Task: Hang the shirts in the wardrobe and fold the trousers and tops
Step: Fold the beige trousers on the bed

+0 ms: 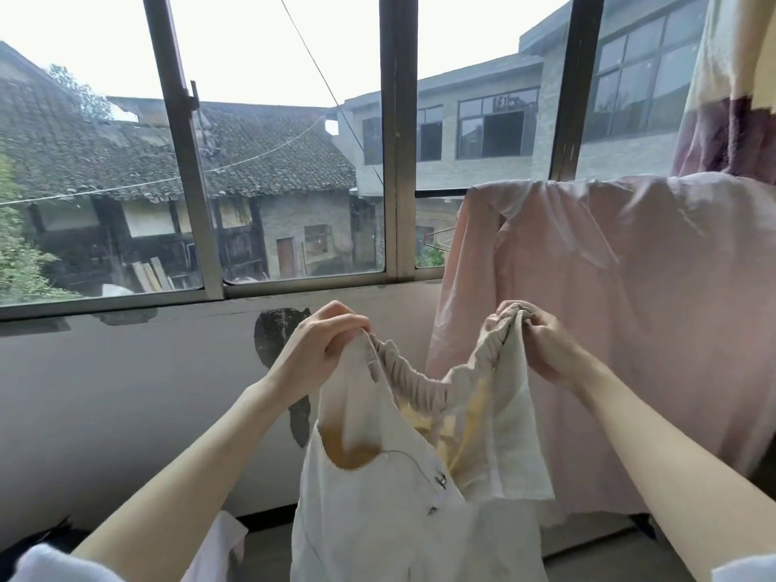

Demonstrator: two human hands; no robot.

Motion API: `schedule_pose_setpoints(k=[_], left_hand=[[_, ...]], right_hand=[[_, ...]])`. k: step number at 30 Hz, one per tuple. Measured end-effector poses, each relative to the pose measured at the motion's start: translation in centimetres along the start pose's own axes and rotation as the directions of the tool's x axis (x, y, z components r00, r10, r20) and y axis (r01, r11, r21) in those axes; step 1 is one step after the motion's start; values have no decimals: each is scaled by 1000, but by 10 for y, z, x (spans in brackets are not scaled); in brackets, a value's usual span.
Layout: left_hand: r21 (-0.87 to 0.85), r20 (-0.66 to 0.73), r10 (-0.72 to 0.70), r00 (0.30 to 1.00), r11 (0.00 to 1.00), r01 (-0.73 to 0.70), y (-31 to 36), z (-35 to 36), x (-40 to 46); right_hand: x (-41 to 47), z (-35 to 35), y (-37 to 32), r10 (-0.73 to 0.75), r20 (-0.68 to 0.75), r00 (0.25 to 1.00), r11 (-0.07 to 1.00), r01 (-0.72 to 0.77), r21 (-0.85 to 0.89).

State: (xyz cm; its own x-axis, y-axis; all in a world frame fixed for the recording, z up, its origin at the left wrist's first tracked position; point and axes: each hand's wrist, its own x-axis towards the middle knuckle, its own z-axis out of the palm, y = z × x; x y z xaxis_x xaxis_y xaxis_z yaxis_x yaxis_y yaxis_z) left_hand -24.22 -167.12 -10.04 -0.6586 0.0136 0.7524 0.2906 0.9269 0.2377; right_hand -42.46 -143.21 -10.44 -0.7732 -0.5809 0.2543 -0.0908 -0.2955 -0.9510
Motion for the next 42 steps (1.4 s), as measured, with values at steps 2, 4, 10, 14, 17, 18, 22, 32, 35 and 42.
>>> schedule_pose_setpoints(k=[2, 4, 10, 14, 17, 18, 22, 32, 35, 42], left_hand=[[-41, -15, 59, 998, 997, -59, 17, 11, 5], [-102, -70, 72, 995, 992, -79, 31, 24, 6], [-402, -247, -224, 943, 909, 111, 52, 55, -4], [-429, -246, -257, 934, 894, 133, 57, 66, -10], [-424, -279, -368, 887, 876, 230, 53, 70, -6], [-423, -280, -387, 879, 871, 249, 53, 72, -6], [-432, -259, -375, 890, 869, 240, 57, 78, -4], [-671, 388, -325, 863, 542, 506, 41, 56, -2], [-392, 284, -324, 902, 820, 418, 44, 54, 3], [-565, 49, -481, 876, 710, 421, 41, 51, 8]], right_hand=[[-3, 24, -9, 36, 218, 975, 999, -33, -19], [-6, 46, -14, 81, 362, 928, 994, -47, -103], [-21, 71, -7, 175, 292, 940, 961, -99, -258], [-25, 67, -1, 183, 147, 972, 876, -94, -472], [-33, 57, -8, 254, 325, 911, 919, -123, -374], [-36, 56, -12, 273, 387, 881, 903, -96, -419], [-40, 60, -12, 295, 385, 874, 676, 94, -731], [-32, 61, -37, 142, 489, 861, 603, 316, -733], [-25, 54, -36, 66, 443, 894, 549, 339, -764], [-51, 13, -21, 112, 391, 913, 654, 229, -721]])
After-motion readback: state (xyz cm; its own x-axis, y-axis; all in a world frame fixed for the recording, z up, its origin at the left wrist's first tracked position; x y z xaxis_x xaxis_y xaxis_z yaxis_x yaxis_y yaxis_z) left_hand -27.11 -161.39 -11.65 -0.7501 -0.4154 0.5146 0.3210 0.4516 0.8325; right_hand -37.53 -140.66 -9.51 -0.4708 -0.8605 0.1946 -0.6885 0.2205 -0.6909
